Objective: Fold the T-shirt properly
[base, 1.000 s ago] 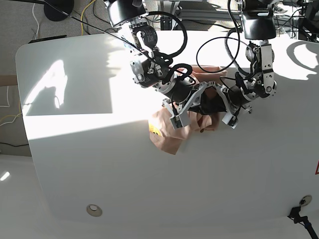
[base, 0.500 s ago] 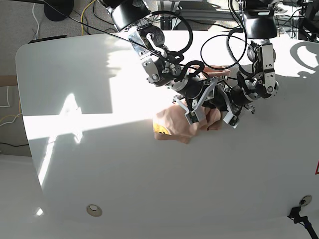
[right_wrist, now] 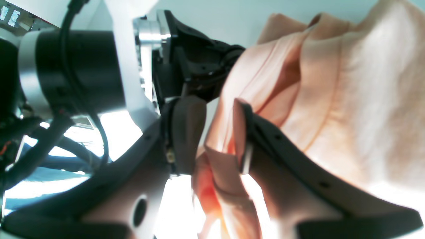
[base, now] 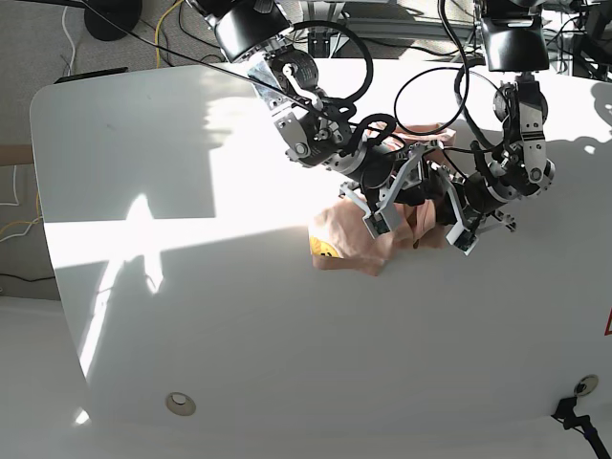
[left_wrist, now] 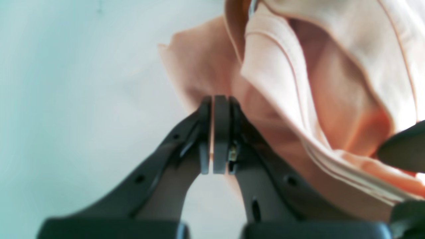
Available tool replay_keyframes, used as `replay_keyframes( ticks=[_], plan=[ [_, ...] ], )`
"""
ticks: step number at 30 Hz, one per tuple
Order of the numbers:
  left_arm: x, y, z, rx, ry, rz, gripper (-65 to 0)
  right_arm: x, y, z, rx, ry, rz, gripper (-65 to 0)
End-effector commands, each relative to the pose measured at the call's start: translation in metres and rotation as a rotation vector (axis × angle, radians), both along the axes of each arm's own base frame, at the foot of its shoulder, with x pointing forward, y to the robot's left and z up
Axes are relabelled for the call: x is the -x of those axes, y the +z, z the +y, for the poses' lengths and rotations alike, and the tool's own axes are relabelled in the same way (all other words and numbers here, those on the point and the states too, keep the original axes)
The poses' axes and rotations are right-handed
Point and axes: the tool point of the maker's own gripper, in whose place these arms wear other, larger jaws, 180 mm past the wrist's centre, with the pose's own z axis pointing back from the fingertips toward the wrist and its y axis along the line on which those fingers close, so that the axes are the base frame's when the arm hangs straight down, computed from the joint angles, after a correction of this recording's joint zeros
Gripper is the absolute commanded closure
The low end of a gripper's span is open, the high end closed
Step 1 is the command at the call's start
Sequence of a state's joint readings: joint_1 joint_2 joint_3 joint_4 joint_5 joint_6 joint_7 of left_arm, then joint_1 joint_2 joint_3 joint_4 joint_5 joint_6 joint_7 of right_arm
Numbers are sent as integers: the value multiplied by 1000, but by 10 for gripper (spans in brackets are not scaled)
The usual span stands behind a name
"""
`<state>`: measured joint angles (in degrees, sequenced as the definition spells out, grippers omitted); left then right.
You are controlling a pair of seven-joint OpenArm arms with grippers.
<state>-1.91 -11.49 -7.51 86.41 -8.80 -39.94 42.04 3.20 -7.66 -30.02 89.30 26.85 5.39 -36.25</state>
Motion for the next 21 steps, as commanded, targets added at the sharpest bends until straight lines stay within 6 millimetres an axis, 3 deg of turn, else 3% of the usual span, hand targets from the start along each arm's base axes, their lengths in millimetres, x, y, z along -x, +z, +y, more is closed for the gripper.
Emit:
replay_keyframes(
  ticks=[1, 6, 11, 12, 14, 17, 21],
  plan=[
    [-11, 16, -1, 19, -2, -56, 0, -11, 19, 2, -32, -3, -54, -194],
    [-11, 16, -1, 21, -2, -59, 0, -38, 21, -28, -1, -68, -88, -215],
    [-12, 17, 0, 19, -3, -63, -3, -47, 34, -36, -1, -79, -133, -434],
    [-12, 17, 0, 19, -3, -63, -34, -47, 33, -39, 6, -80, -134, -466],
    [-13, 19, 2, 19, 4, -68, -114, -47, 32, -39, 8, -80, -134, -474],
    [-20, 30, 23, 38, 78, -114, -196, -55, 41, -40, 9, -80, -161, -469],
    [-37, 56, 44, 39, 130, -201, -200, -68, 44, -52, 44, -86, -195, -459]
  ],
)
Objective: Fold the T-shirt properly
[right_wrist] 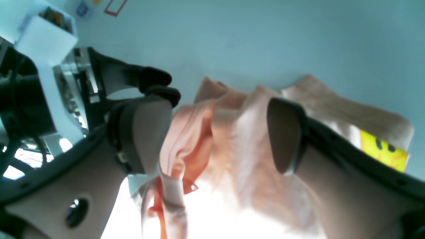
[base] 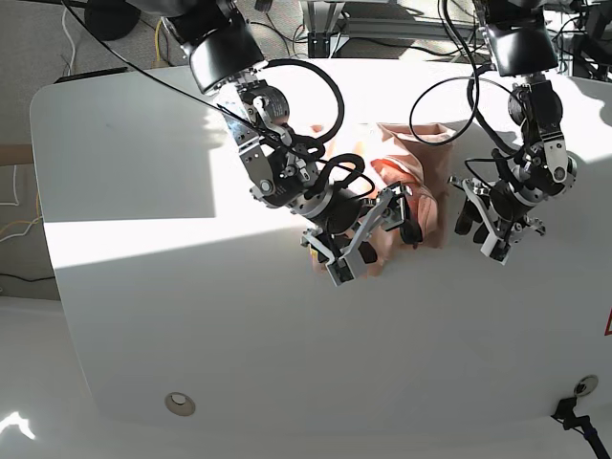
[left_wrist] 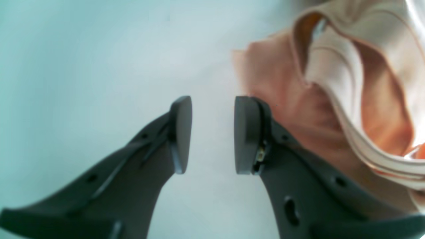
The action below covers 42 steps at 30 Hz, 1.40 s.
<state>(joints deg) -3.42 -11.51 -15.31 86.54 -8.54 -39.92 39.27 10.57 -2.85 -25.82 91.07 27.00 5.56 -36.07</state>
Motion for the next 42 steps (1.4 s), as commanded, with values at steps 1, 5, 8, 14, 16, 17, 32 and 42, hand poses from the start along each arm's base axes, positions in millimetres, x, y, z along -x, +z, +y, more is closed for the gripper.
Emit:
replay_keyframes(
  ticks=[1, 5, 8, 14, 16, 17, 32, 42],
  plan=[
    [-21, 38, 7, 6, 10, -122, -200, -9, 12, -7, -1, -5, -49, -449],
    [-29, 69, 29, -34, 49, -204, -200, -9, -6, -33, 71, -17, -41, -424],
    [-30, 81, 28, -49, 43, -237, -200, 2, -27, -51, 118, -20, -8, -421],
    [-27, 82, 28, -56, 40, -239, -200, 34, -47, -50, 114, -6, 53, -287],
    [-26, 81, 28, -58, 39, -237, -200, 47, -48, -33, 87, 23, 74, -278],
    [-26, 81, 28, -58, 39, -237, -200, 54, -47, -21, 77, 49, 75, -278],
    [-23, 120, 56, -108, 106, -340, -200, 36, -5, 61, 174, 154, -136, -278],
    [14, 80, -18, -126, -65, -191, -193, -43, 6, -8, 266, -3, -194, -275]
  ],
)
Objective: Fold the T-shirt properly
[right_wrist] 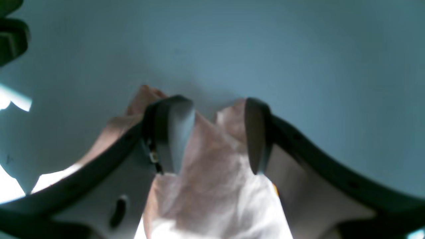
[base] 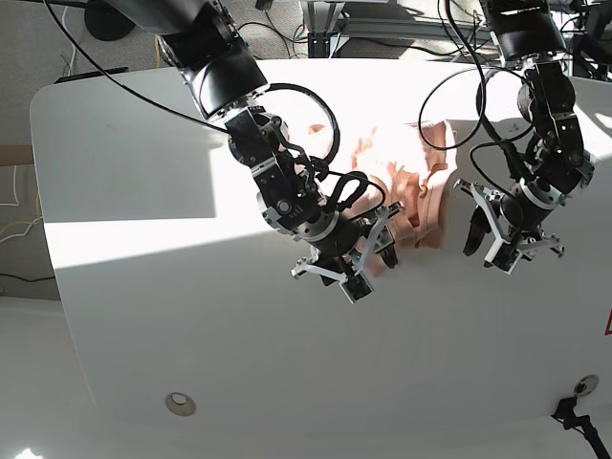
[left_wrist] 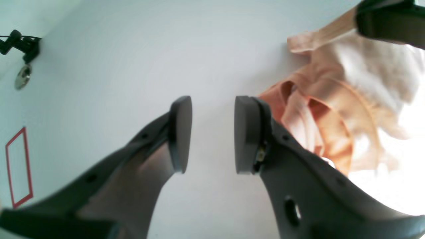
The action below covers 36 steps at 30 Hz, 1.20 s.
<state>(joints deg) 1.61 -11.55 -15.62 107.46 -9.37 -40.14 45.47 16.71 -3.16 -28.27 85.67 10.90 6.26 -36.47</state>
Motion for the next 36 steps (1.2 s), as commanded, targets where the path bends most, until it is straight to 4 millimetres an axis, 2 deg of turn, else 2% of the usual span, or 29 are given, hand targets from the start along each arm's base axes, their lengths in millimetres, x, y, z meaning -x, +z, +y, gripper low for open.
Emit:
replay_keyframes(
  ticks=[1, 4, 8, 11, 14, 17, 19, 21, 23, 24, 28, 32, 34, 36],
  plan=[
    [3, 1, -9, 26, -7, -13, -169, -8, 14, 4, -28, 0, -36, -275],
    [19, -18, -17, 57, -4, 41, -4, -11, 7, 6, -26, -3, -25, -274],
    [39, -40, -22, 67, -7, 110, 0, -16, -10, 5, -50, -24, -31, -274],
    [55, -59, -37, 74, -51, 176, 0, -17, -33, 1, -44, -41, -7, -273],
    [70, -91, -49, 88, -84, 279, 0, -18, -51, -4, -51, -62, -6, -273],
    [79, -125, -41, 41, -65, 381, 0, -10, -79, -13, -38, -85, 31, -264],
    [72, -140, -35, -2, -58, 419, 0, -7, -94, -25, -36, -107, 27, -207],
    [71, -161, -34, -31, -70, 485, 0, -3, -106, -31, -29, -118, 37, -116],
    [56, -169, -35, -46, -83, 505, 0, 1, -116, -37, -15, -122, 56, -20],
    [49, -172, -37, -40, -89, 502, 0, 3, -121, -45, 1, -127, 60, 0],
    [12, -168, -44, -13, -110, 436, 0, 11, -128, -55, 4, -147, 73, 0],
    [-19, -158, -44, -34, -120, 407, 0, 19, -129, -89, -23, -247, 81, 0],
    [-31, -151, -31, -53, -107, 393, 0, 24, -127, -110, -42, -310, 79, 0],
    [-43, -140, -28, -58, -104, 363, 0, 33, -129, -124, -46, -343, 82, 0]
  ],
)
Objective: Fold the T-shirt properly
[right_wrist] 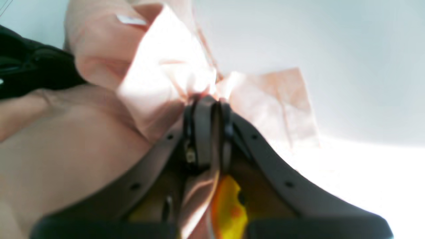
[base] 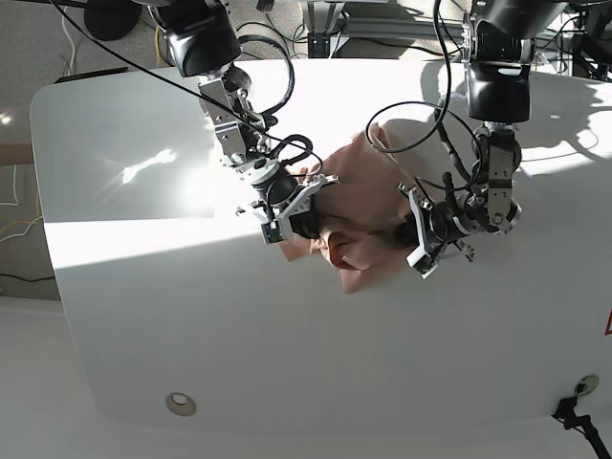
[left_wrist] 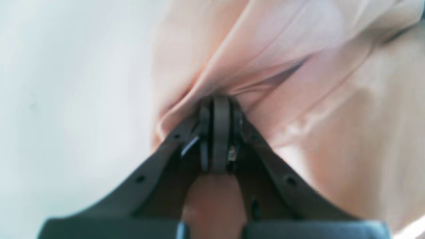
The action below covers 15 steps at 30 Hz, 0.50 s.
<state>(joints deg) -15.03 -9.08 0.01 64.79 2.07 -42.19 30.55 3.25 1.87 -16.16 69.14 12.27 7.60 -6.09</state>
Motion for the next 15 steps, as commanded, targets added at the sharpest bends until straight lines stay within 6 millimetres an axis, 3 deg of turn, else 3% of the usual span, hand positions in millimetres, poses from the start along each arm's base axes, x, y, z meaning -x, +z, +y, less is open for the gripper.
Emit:
replay_keyframes(
  ticks=[1, 4, 7, 11, 15],
  plan=[
    [-4, -4, 36, -152, 44, 29, 0, 6, -10, -19, 58, -26, 46, 0],
    [-13, 7, 44, -155, 46, -13, 0, 8, -10, -20, 56, -30, 46, 0],
    [-23, 22, 47, -142, 47, -74, 0, 1, 3, -22, 57, -31, 7, 0],
    [-40, 67, 49, -139, 32, -234, 0, -18, 43, -24, 60, -18, -81, 0],
    [-40, 103, 70, -119, 109, -352, 0, -29, 94, -12, 51, 16, -150, 0]
  ],
)
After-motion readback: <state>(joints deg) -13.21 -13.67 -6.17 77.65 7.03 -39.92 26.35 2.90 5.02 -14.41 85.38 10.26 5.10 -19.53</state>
